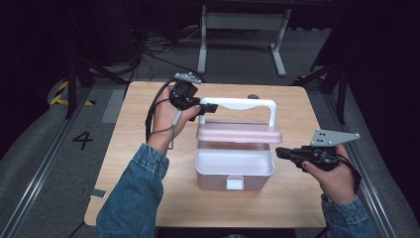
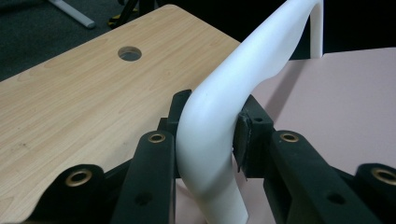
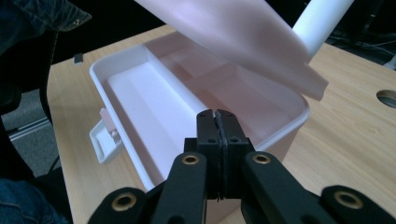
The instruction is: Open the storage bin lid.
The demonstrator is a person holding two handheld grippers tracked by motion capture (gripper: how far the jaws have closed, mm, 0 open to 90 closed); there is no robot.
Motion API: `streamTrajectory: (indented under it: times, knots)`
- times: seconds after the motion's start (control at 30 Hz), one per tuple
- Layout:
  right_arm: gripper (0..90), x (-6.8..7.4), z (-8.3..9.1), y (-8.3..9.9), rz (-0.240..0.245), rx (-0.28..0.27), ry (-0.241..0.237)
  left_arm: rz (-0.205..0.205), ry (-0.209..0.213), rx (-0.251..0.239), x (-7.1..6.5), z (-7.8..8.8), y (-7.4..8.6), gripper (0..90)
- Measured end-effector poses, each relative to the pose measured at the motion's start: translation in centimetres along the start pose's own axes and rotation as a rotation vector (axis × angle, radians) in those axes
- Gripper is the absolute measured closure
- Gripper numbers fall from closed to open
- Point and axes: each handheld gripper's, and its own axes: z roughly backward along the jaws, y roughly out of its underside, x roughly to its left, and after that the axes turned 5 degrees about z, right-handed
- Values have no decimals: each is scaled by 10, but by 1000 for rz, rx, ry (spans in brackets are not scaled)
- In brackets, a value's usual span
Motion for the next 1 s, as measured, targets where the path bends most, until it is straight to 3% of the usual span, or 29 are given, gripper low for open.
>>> streamTrajectory:
  times: [0.23, 0.4, 0.5, 0.63, 0.77, 0.87, 1.0]
  knots:
    - [900, -2, -11, -5, -6, -51, 4, -3, -5, 6, 0, 0, -1, 716]
    - [900, -2, -12, -7, -7, -96, 22, -3, 15, -10, -1, 1, 4, 711]
    - [900, -3, -12, -6, -4, -104, 21, 1, 26, -17, -3, 3, 9, 663]
    - [900, -4, -13, -7, -11, -101, 17, -33, -4, -16, -8, 3, 16, 522]
    - [900, -4, -16, -8, -6, -96, 15, -69, -124, -58, -16, 18, 20, 384]
    - [900, -5, -17, -8, -7, -97, 14, -81, -123, -85, -22, 30, 23, 369]
    - [900, -5, -17, -8, -11, -98, 17, -107, -120, -59, -29, 45, 30, 355]
